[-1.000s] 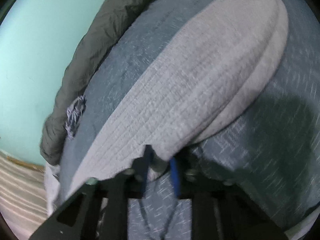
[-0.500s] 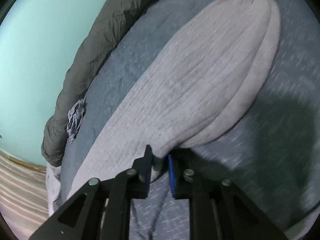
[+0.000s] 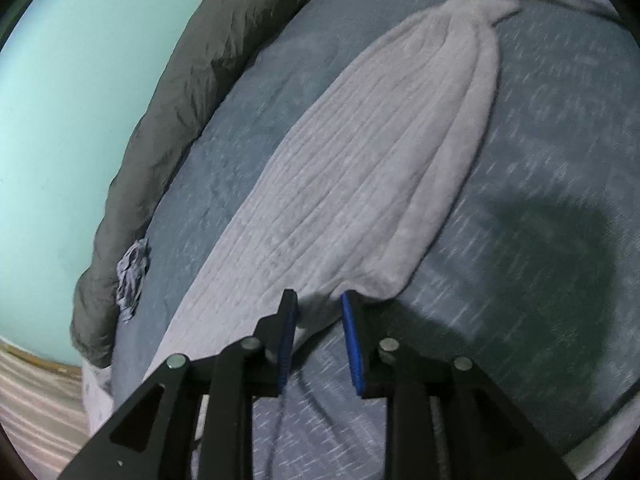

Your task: Fold clothes

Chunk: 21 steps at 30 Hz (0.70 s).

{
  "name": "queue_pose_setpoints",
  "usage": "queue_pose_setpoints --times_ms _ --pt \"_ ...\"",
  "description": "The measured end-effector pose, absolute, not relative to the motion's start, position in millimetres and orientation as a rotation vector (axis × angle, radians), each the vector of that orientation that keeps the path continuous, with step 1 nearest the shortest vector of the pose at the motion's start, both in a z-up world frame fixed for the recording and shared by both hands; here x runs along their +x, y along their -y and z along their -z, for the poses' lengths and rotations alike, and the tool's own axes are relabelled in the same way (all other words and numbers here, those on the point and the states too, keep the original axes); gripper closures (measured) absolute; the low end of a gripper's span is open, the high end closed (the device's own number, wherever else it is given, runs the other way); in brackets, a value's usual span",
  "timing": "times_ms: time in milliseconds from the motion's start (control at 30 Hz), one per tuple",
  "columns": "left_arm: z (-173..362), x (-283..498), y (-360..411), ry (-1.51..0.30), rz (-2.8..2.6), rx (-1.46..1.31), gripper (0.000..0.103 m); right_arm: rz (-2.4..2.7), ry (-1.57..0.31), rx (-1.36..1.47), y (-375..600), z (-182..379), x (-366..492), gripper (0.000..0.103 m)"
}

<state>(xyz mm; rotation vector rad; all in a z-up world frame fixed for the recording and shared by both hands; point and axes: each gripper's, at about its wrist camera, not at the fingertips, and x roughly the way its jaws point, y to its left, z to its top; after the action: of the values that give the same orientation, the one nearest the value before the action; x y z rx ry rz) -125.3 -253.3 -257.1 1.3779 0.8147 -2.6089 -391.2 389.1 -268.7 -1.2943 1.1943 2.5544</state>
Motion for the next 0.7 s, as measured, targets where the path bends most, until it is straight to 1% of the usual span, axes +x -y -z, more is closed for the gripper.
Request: queue_pose_setpoints --times_ms 100,200,300,467,567,600,633,667,700 --pt "257 -125 253 -0.808 2.61 1.38 0.088 -2.509 -1.175 -1.256 -403 267 -386 0.08" --pt "257 -126 253 -0.812 2.61 1.379 0.088 -2.462 -1.194 -1.233 -419 268 -383 0.08" --pt "256 -126 252 -0.798 2.609 1.38 0.088 -2.445 -1.221 -1.245 -428 272 -384 0.07" --pt "257 -127 249 -0.781 2.606 1.381 0.088 -2.452 -1.277 -1.275 -427 276 -391 0.07" --pt "257 -127 248 -0.773 2.606 1.383 0.088 -2.48 -1.227 -1.267 -427 275 -397 0.07" --pt "257 -128 248 -0.771 2.607 1.383 0.088 -2.49 -1.21 -1.264 -427 275 -399 0.071" --pt "258 -128 248 -0.77 2.608 1.384 0.088 -2.5 -1.192 -1.261 -427 274 -401 0.084" --pt "258 -128 248 -0.769 2.61 1.385 0.088 -2.509 -1.175 -1.258 -427 274 -403 0.095" --pt "258 -129 248 -0.767 2.611 1.386 0.088 -2.519 -1.137 -1.253 -428 271 -403 0.096"
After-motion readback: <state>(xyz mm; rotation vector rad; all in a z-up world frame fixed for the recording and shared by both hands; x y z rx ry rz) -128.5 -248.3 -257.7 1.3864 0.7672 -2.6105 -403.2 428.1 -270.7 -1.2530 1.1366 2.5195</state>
